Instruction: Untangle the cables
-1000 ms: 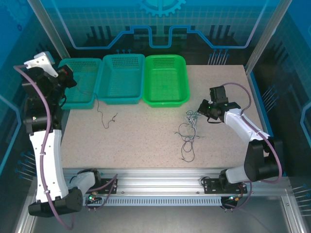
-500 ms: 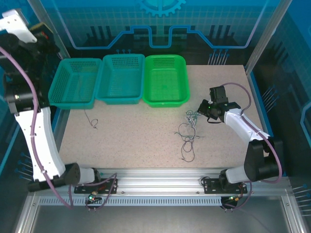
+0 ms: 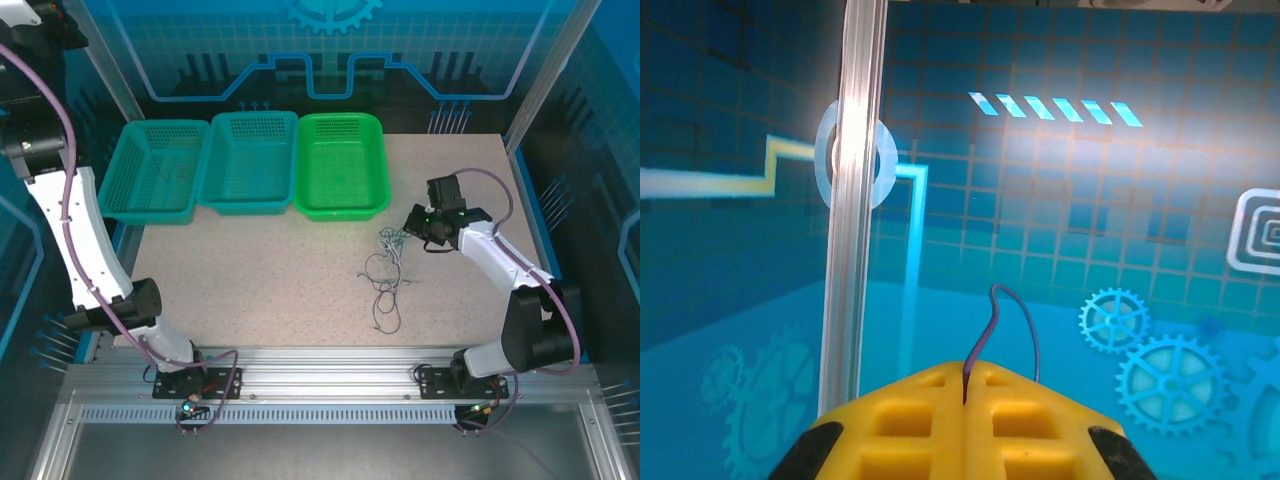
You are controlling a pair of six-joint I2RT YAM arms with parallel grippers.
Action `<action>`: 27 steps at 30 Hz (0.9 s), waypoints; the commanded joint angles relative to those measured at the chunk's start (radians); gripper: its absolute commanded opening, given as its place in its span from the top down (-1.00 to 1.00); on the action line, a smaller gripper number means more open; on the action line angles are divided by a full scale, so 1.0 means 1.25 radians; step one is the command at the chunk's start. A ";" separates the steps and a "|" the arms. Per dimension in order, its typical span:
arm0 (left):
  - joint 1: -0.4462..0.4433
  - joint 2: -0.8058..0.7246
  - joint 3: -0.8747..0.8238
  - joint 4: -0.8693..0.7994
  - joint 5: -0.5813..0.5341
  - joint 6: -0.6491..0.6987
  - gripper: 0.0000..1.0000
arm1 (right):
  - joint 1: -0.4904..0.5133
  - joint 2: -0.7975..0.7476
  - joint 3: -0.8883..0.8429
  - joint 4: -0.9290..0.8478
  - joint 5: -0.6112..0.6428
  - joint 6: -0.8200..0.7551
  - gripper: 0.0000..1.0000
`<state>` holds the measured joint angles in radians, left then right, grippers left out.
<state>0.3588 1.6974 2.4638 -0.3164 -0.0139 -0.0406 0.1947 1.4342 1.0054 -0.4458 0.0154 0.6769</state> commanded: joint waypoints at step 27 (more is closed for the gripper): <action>0.044 0.115 -0.515 -0.046 -0.017 -0.046 -0.86 | 0.019 -0.064 0.005 -0.056 -0.028 -0.019 1.00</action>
<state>0.3977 1.8988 1.7645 -0.3698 -0.0715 -0.0624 0.2043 1.3872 1.0080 -0.4850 0.0063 0.6693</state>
